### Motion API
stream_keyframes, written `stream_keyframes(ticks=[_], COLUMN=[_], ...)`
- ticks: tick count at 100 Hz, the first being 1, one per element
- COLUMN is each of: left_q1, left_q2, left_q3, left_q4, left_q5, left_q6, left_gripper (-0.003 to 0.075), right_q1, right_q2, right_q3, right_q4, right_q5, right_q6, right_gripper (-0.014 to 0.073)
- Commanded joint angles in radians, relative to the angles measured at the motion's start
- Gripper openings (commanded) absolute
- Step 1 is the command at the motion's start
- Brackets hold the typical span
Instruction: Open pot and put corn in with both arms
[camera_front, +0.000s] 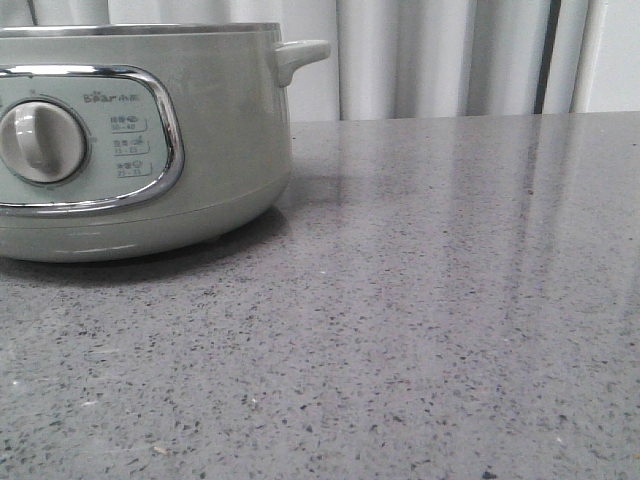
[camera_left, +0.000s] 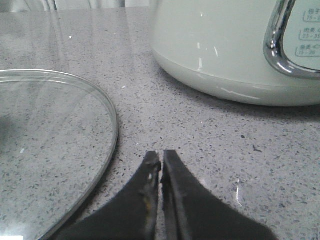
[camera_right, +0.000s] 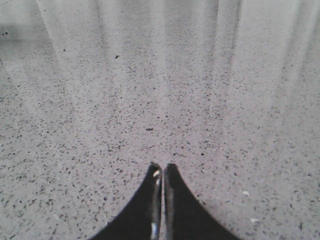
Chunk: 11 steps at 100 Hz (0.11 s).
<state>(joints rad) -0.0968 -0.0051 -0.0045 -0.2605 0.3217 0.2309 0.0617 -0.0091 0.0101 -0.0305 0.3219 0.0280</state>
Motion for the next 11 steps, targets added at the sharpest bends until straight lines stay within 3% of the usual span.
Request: stream_keyframes(ticks=[1, 11], left_q1=[-0.008, -0.008], left_q2=[-0.028, -0.028], left_q3=[0.028, 0.028], left_q4=[-0.007, -0.007], left_q5=[-0.043, -0.043], left_q6=[-0.01, -0.01], left_gripper=[-0.002, -0.002], right_q1=[-0.006, -0.006], right_q2=[-0.025, -0.025], right_q3=[0.018, 0.018], right_q4=[0.0, 0.0], right_q5=[-0.016, -0.016], right_q6=[-0.006, -0.006], right_gripper=[-0.0064, -0.0064])
